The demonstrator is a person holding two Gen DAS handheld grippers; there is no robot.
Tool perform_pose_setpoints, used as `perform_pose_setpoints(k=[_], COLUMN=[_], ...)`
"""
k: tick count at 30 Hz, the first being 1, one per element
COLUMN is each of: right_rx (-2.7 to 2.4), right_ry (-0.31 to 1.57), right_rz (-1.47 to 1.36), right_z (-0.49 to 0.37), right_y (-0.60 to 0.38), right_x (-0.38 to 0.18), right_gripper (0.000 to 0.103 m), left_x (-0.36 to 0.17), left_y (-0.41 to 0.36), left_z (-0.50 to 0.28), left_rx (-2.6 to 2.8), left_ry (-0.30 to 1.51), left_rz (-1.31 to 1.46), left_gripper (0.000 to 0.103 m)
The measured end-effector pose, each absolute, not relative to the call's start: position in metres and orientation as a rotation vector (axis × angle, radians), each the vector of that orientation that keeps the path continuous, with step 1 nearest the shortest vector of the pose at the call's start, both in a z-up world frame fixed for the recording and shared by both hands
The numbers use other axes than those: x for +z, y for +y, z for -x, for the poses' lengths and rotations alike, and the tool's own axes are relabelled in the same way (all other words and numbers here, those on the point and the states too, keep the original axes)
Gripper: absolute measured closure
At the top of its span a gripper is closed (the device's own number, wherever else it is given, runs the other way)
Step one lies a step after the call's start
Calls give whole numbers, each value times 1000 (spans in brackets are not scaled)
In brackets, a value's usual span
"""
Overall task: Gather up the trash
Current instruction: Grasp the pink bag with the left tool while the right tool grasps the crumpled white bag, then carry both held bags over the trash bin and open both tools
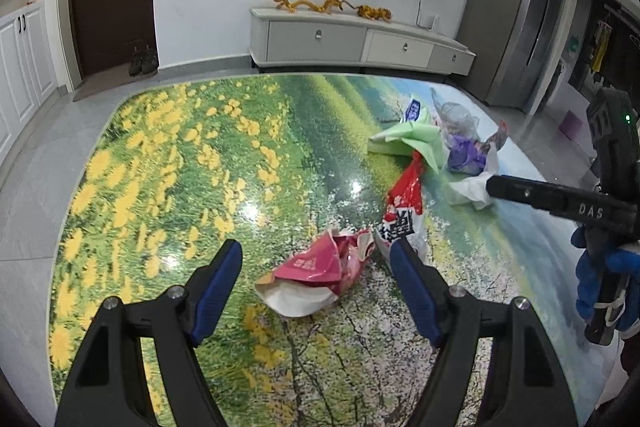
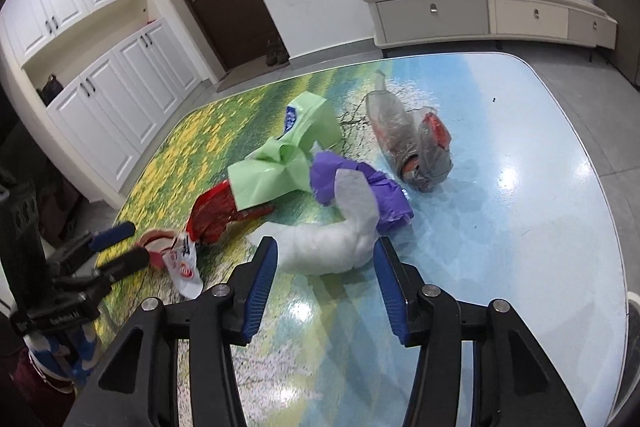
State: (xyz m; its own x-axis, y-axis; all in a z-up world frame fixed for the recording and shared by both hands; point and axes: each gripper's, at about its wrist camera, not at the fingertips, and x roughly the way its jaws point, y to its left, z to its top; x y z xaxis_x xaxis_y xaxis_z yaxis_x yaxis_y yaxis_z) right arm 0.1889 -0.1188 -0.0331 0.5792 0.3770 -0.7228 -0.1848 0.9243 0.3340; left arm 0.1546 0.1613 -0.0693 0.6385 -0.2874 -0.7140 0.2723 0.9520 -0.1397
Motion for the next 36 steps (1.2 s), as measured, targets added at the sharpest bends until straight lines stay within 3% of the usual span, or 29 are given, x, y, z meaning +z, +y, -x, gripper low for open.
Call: perform_pose_setpoints(k=[7, 12, 17, 20, 30, 31, 36], right_rx=[331, 309, 319, 335, 377, 380, 383], right_ry=[904, 917, 922, 924, 924, 922, 914], right_rz=[-351, -360, -335, -321, -285, -282, -266], right_z=[-199, -205, -203, -198, -164, -159, -135], right_y=[-132, -129, -121, -120, -125, -125, -130], right_x=[-37, -44, -44, -44, -40, -40, -35], right_gripper=[53, 53, 69, 74, 76, 76, 76], left_x=[-74, -76, -76, -75, -72, -72, -69], left_y=[161, 158, 155, 153, 152, 151, 151], left_z=[-160, -161, -158, -154, -129, -127, -111], left_rx=[-326, -324, -324, -324, -304, -304, -311], left_ry=[833, 841, 837, 831, 828, 827, 828], left_rz=[44, 25, 20, 18, 47, 48, 81], left_gripper=[29, 42, 50, 52, 59, 75, 77])
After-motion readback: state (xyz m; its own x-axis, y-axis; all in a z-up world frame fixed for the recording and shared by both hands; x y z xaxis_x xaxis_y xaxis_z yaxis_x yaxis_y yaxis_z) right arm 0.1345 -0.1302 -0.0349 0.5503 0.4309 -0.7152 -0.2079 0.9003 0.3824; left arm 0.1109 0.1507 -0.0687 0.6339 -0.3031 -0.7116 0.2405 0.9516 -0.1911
